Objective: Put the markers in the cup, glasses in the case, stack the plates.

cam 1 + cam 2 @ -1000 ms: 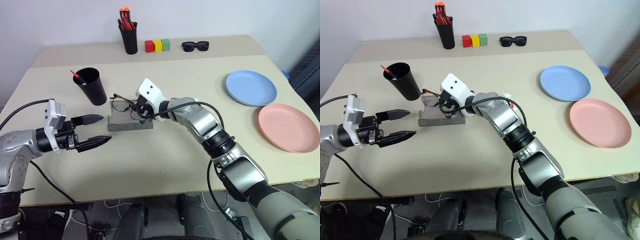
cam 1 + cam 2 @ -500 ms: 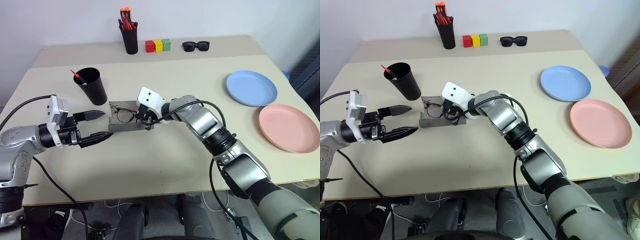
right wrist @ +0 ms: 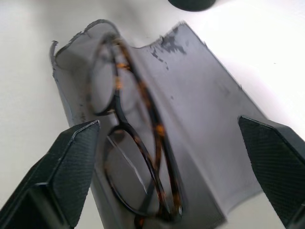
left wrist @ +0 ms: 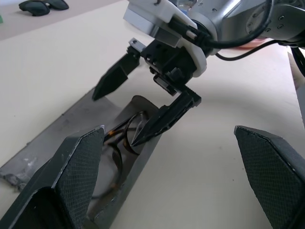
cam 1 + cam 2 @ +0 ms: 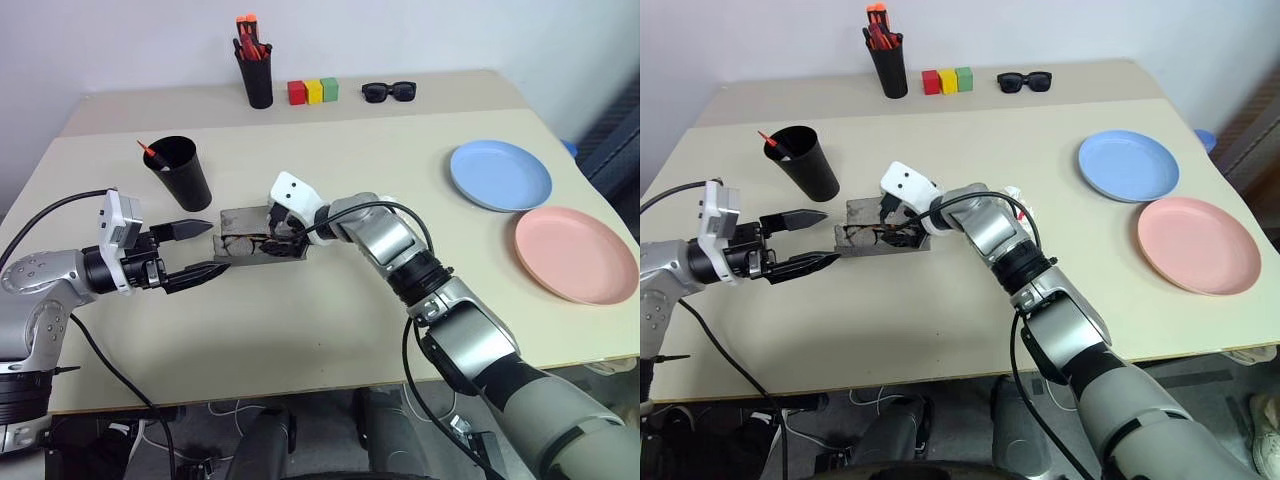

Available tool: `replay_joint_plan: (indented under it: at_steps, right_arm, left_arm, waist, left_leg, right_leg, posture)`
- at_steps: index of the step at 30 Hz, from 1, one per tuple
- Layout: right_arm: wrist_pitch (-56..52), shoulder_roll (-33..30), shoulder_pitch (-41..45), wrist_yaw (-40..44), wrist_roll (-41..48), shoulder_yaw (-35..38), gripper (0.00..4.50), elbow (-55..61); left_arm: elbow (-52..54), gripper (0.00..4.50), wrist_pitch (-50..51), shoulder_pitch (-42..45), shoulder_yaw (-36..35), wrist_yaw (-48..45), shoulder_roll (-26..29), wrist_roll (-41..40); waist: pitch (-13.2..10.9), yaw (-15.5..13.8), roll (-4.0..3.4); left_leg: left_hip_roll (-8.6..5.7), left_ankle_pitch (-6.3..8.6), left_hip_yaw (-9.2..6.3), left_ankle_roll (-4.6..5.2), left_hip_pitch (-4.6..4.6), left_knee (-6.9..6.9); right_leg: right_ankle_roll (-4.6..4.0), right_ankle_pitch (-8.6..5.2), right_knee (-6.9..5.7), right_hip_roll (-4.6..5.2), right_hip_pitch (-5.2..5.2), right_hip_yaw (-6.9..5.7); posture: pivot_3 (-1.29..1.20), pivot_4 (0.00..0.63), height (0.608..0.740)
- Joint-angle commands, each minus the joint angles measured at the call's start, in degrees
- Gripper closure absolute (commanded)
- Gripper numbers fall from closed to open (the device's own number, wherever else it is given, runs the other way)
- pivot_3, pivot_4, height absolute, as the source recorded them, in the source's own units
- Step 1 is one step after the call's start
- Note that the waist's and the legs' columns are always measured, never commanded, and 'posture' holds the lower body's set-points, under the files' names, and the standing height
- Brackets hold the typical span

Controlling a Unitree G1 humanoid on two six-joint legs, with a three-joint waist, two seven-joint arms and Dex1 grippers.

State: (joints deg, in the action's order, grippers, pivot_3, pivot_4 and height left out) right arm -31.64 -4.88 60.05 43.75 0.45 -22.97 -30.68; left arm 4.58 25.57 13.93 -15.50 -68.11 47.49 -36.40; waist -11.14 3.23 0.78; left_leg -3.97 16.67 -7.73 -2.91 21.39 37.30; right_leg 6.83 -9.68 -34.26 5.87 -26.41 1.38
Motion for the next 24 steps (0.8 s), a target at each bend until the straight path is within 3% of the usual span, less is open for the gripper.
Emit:
replay_joint_plan:
  at_steps: [1,13,18,24]
  right_arm:
    - [0.0,1.4,3.5,1.1,3.6,5.1,0.04,3.2]
    - [0.2,-3.5,2.5,0.1,5.7,11.7,0.04,7.3]
    - [-1.3,-6.0,-4.5,-3.3,7.0,15.6,0.04,14.4]
    - [-5.4,-9.2,-12.3,-4.3,8.3,16.3,0.04,25.3]
  left_arm:
    - [-0.1,0.00,-2.0,1.8,-0.6,1.2,-0.6,0.6]
    - [-8.7,0.00,-7.8,11.6,3.1,8.5,-4.8,8.0]
    - [-16.6,0.00,-12.3,21.6,8.4,14.5,-11.1,15.0]
    - [-27.5,0.00,-11.7,31.3,11.7,18.7,-15.0,19.8]
  waist:
    - [0.0,0.1,0.00]
    - [0.0,0.2,0.01]
    - [0.0,-0.8,0.06]
    - [0.0,-0.4,0.05]
  left_leg:
    - [0.00,0.00,0.00,-0.01,0.01,0.00]
    - [-0.01,-0.01,-0.03,-0.02,0.01,0.00]
    - [-0.04,-0.03,-0.03,-0.04,0.04,0.05]
    - [-0.03,-0.03,0.03,-0.02,0.05,0.08]
  right_leg:
    - [0.00,0.00,0.00,0.00,0.00,0.00]
    - [-0.01,0.01,-0.01,0.00,0.00,-0.01]
    - [-0.01,0.02,0.00,0.01,0.02,-0.01]
    - [0.00,0.03,-0.03,0.00,-0.01,0.00]
  posture:
    - [0.00,0.150,0.740]
    - [0.00,0.150,0.740]
    - [0.00,0.150,0.740]
    - [0.00,0.150,0.740]
